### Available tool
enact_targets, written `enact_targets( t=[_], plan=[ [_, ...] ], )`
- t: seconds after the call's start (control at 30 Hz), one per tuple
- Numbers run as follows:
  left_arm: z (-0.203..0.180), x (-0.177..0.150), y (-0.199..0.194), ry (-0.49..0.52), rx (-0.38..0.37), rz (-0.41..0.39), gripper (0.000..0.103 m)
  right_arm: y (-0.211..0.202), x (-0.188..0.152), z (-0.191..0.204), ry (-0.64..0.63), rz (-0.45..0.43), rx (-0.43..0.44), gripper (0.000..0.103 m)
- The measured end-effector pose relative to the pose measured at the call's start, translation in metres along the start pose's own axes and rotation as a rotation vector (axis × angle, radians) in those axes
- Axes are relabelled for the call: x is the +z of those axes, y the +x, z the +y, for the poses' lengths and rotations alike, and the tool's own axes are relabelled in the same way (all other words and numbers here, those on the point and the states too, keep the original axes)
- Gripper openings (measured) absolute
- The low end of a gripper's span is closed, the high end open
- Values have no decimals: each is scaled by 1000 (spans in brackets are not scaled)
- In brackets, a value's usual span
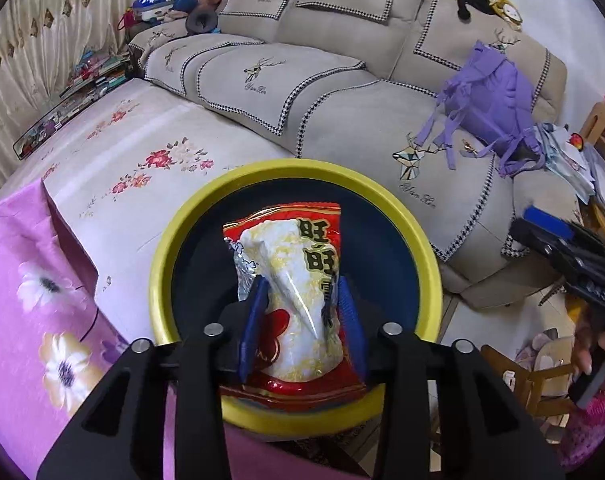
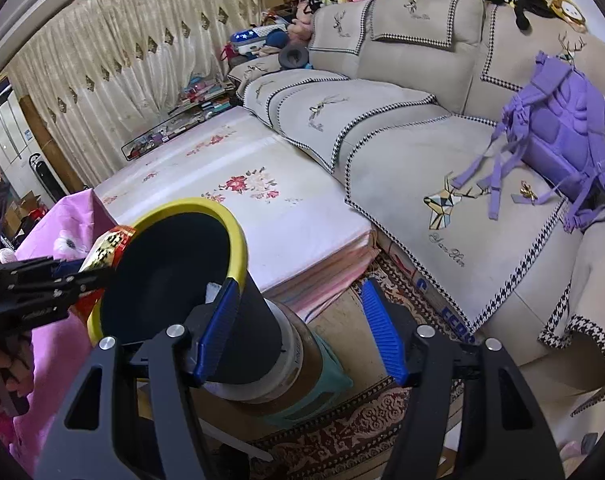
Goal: Collect trash
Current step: 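Carry the cracker bag with the left gripper into the bin and release, then move the right gripper to the white bowl and grasp the brown square tray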
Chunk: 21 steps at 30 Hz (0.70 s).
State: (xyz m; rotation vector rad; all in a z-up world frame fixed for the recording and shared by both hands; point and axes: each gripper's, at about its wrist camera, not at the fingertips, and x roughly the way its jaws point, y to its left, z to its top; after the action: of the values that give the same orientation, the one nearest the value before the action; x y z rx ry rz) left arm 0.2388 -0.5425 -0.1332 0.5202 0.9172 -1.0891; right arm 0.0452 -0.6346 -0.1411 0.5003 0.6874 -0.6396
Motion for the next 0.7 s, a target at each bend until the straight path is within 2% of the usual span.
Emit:
enact_targets(
  t=[0.07,0.2,0.3,0.47,0.7],
  plan=[
    [1,4,9,-7,2,7,45,3,-1,-2,6,6,0,61],
    [6,12,20,-20,13,6,65,5,-3,-1,8,11,4,61],
    [13,13,19,-25,20,1,75,5,-2,-1,5,11,5,61],
    [21,9,-2,-45,21,-33,76,2,-4,4,1,9,8,61],
    [37,-31,-81,-117,37,-147,85,-6,-5,23,-26,2,20,61]
  ],
)
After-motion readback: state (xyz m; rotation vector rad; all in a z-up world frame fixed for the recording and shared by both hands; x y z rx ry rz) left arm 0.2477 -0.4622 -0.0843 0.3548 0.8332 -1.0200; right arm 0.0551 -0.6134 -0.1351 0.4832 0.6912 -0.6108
